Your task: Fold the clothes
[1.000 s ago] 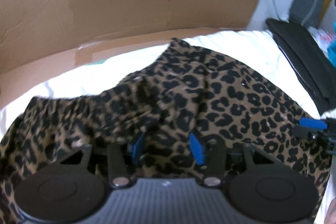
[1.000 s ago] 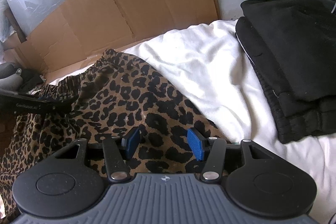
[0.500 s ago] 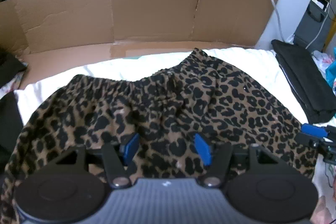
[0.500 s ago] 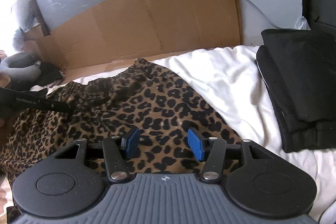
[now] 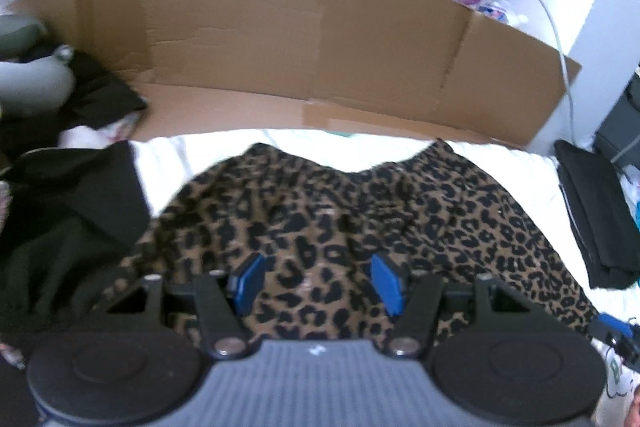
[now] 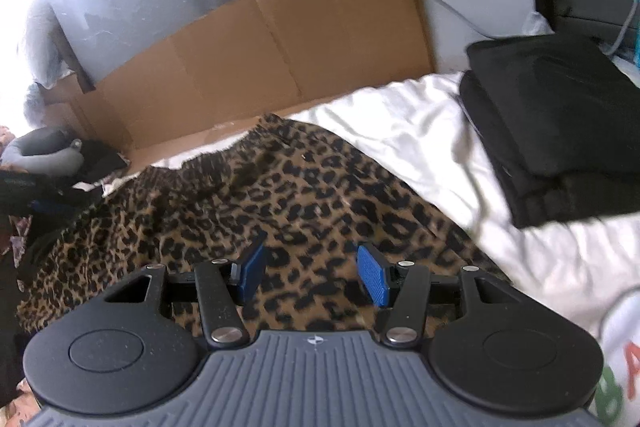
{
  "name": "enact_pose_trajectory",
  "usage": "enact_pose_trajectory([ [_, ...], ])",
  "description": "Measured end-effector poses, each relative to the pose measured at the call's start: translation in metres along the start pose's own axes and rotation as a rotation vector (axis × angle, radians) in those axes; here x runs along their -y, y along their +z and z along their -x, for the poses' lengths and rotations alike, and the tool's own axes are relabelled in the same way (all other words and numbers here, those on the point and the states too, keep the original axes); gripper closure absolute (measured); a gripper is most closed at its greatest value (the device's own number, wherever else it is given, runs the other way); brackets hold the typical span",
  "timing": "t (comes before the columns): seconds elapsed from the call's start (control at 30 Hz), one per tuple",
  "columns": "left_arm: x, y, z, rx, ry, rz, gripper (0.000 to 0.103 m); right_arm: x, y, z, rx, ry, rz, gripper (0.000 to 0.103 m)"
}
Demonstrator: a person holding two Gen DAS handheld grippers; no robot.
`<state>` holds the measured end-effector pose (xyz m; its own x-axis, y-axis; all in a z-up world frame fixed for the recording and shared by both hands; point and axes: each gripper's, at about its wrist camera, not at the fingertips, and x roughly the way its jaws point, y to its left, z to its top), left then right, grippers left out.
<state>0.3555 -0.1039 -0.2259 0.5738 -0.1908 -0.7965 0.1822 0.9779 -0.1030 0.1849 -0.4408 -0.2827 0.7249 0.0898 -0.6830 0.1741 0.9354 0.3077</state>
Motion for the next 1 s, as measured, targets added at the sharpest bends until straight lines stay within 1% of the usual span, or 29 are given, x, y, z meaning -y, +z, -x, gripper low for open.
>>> enact_pose_trajectory([
  [0.13,-0.015,-0.003,0.021,0.009,0.035,0.026,0.040,0.003,-0.007,0.018,0.000,-0.012,-0.028,0.045],
  [0.27,-0.025,-0.011,0.043,0.015,0.062,0.031,0.040,0.004,-0.014,0.033,0.000,-0.017,-0.045,0.045],
  [0.37,-0.031,-0.023,0.057,0.015,0.067,0.019,0.040,0.000,-0.018,0.039,0.001,-0.020,-0.038,0.045],
  [0.47,-0.031,-0.038,0.063,0.002,0.062,-0.012,0.040,-0.007,-0.024,0.042,-0.014,-0.016,-0.022,0.045],
  [0.6,-0.031,-0.062,0.060,-0.039,0.032,-0.003,0.043,-0.024,-0.035,0.040,-0.054,0.001,0.034,0.045],
  [0.7,-0.029,-0.078,0.053,-0.081,-0.001,0.003,0.047,-0.037,-0.040,0.040,-0.060,-0.016,0.093,0.045],
  [0.83,-0.017,-0.095,0.048,-0.126,-0.053,-0.041,0.047,-0.046,-0.045,0.035,-0.100,0.009,0.087,0.045],
  [0.9,-0.010,-0.101,0.043,-0.145,-0.076,-0.061,0.044,-0.057,-0.048,0.031,-0.125,0.034,0.102,0.045],
  [1.0,0.000,-0.113,0.035,-0.177,-0.136,-0.060,0.038,-0.076,-0.055,0.024,-0.167,0.086,0.140,0.045],
])
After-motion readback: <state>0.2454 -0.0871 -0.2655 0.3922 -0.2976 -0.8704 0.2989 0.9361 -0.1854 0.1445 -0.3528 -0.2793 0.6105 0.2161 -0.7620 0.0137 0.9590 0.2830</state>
